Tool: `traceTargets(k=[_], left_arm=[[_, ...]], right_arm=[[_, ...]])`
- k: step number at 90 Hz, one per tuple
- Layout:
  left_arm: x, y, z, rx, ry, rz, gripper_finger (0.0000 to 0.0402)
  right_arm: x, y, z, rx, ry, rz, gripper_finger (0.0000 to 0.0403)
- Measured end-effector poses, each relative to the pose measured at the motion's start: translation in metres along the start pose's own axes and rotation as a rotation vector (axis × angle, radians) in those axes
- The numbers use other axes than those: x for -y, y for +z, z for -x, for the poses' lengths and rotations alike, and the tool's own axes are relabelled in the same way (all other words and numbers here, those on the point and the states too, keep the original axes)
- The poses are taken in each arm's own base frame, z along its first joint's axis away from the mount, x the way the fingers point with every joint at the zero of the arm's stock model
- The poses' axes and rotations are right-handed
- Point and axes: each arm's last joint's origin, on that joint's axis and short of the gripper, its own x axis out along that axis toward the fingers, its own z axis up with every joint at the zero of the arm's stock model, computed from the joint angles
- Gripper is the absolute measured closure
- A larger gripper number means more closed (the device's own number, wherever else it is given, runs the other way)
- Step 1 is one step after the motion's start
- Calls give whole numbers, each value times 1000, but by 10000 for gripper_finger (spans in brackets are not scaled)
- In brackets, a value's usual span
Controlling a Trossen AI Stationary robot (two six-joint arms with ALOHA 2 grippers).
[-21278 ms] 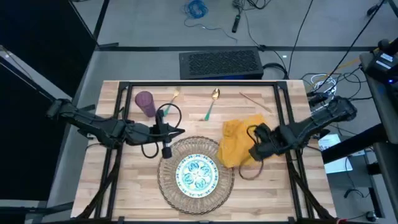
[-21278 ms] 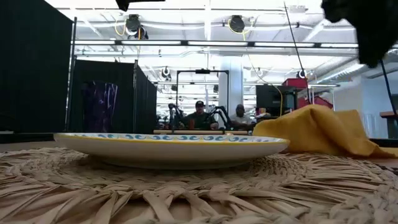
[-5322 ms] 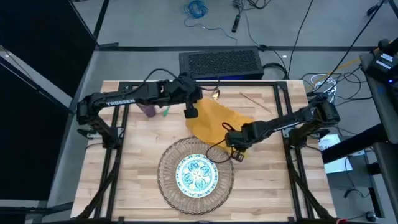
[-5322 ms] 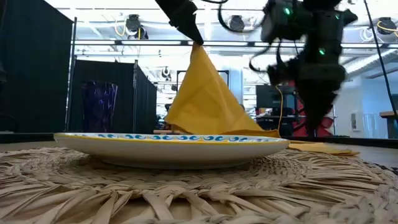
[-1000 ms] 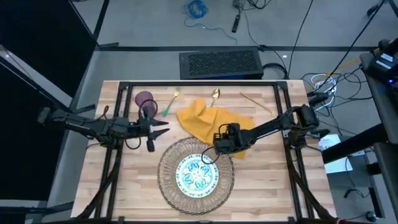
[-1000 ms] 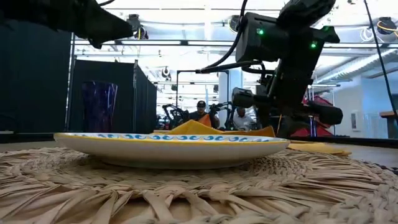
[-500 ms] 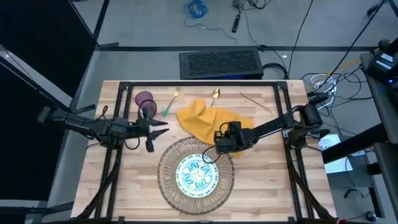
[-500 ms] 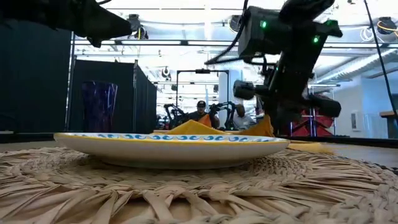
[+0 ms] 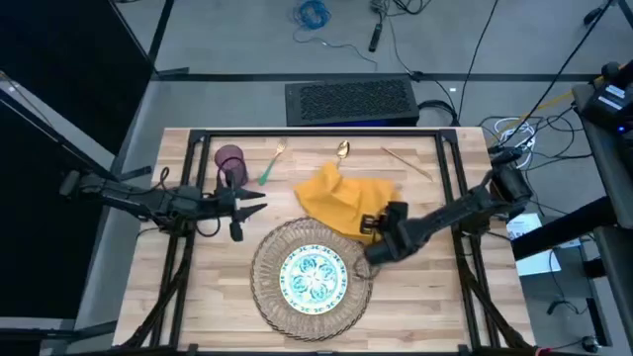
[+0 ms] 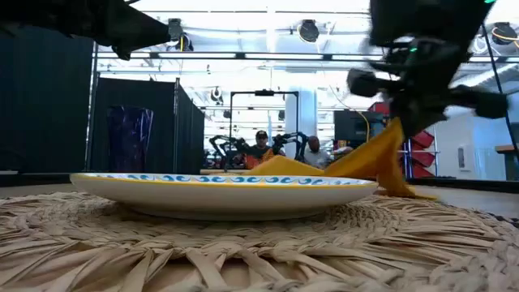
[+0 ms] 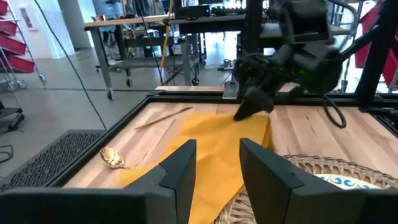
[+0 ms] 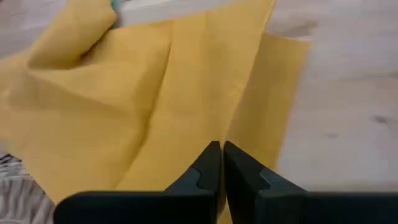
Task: Set table place
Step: Fold the yellow table napkin
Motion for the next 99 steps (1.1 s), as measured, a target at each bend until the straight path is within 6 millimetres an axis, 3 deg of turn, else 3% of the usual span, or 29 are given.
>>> traceTargets(k=[17, 37, 76, 99], left_arm=[[0, 1, 0, 7, 8, -12, 293], [0, 1, 0, 7, 11, -15, 293], [-1, 1, 0, 6, 20, -22, 293], [-1, 0, 0, -5, 21, -43, 293]], right_arm=[[3, 0, 10, 14, 54, -22, 403], [-4, 13, 9, 44, 106, -37, 403], [-57, 48, -13, 129, 326, 16, 403], [-47, 45, -4, 116, 303, 47, 403]])
